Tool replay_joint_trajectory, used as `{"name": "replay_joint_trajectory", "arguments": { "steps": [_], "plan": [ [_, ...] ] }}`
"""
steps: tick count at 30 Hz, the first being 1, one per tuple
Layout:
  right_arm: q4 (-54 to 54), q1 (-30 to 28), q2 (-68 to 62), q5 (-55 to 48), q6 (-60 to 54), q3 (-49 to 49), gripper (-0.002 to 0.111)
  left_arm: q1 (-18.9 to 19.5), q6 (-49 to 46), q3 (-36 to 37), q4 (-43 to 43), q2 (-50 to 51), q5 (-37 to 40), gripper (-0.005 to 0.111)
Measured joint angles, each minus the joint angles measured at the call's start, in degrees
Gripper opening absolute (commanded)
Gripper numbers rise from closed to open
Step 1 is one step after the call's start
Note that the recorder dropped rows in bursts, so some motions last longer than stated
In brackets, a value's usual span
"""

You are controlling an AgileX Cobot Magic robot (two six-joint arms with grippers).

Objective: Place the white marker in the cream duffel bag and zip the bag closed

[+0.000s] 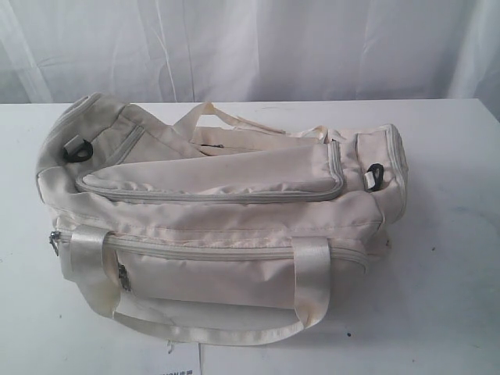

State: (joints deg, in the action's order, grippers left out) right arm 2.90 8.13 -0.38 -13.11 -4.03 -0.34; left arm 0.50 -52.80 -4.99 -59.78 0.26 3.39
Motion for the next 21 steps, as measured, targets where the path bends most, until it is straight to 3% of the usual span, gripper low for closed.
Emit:
{"name": "replay_joint_trajectory", "arguments": {
  "steps": [12,21],
  "plan": [
    [0.0,0.0,0.0,0.0,0.0,0.0,0.003,0.0,49.5,0.0,48.6,0.0,0.3,0.036],
    [0.0,0.0,0.0,0.0,0.0,0.0,0.003,0.0,54.3,0.1,53.0,0.0,0.3,0.036]
  ]
}}
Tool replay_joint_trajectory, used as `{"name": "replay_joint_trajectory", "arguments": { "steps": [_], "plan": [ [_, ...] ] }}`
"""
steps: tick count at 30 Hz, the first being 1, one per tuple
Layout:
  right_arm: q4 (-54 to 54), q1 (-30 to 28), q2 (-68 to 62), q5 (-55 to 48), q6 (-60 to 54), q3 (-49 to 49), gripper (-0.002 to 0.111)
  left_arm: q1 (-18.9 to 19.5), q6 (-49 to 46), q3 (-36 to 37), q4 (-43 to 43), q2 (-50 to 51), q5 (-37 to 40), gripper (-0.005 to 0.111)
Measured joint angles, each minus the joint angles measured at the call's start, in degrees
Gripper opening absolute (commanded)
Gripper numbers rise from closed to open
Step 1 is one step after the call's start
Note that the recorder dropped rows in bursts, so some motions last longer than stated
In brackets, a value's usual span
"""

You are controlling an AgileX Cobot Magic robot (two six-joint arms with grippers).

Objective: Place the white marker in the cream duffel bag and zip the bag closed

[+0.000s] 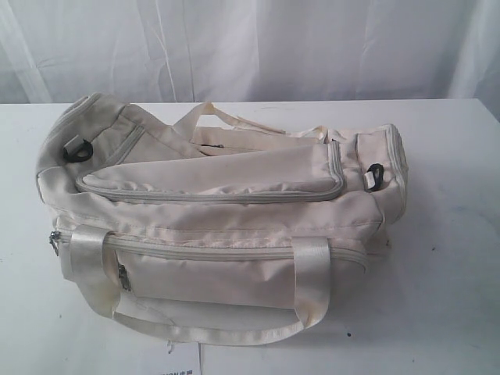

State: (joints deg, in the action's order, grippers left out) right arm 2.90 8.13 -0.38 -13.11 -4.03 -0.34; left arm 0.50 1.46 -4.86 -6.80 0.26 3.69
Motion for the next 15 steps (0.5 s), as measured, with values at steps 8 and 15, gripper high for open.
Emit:
{"name": "replay_joint_trajectory", "arguments": {
  "steps": [8,15],
  "plan": [
    [0.0,0.0,0.0,0.0,0.0,0.0,0.003,0.0,1.1,3.3,-1.2,0.0,-1.8,0.036],
    [0.0,0.0,0.0,0.0,0.0,0.0,0.003,0.0,1.1,4.6,-1.3,0.0,-2.5,0.036]
  ]
}}
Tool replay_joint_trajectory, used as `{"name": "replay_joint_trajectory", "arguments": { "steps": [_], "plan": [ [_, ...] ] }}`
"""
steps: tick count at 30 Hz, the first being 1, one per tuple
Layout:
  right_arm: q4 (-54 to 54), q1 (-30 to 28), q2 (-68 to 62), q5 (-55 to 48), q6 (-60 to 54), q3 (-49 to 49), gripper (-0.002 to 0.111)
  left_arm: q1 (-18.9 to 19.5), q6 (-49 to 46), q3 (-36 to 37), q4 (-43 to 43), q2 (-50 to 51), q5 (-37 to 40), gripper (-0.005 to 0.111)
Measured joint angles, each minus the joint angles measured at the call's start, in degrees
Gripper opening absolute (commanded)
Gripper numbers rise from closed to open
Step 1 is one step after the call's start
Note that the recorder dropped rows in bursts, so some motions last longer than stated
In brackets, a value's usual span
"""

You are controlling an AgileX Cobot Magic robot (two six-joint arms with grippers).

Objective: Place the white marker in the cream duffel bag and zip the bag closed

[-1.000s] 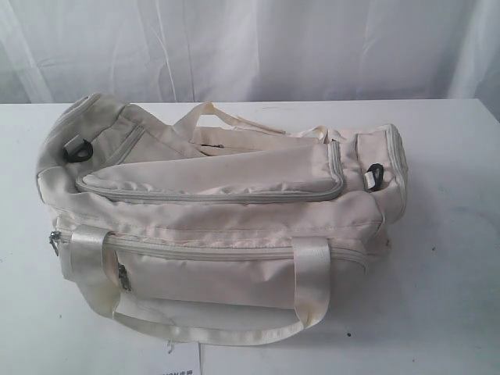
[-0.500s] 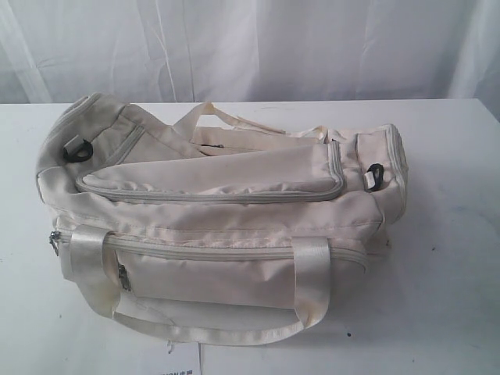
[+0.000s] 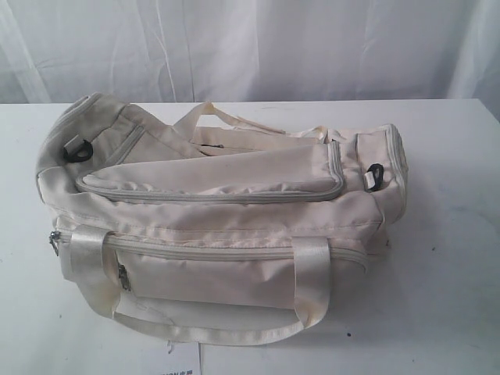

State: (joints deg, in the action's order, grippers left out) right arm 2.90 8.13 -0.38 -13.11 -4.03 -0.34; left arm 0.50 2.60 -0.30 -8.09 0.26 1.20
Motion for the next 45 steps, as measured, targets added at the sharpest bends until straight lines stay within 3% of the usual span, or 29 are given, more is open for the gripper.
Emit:
{"name": "replay_joint_trajectory", "arguments": {
  "steps": [45],
  "plan": [
    [0.0,0.0,0.0,0.0,0.1,0.0,0.003,0.0,0.0,0.1,0.0,0.0,1.8,0.036]
  ]
}}
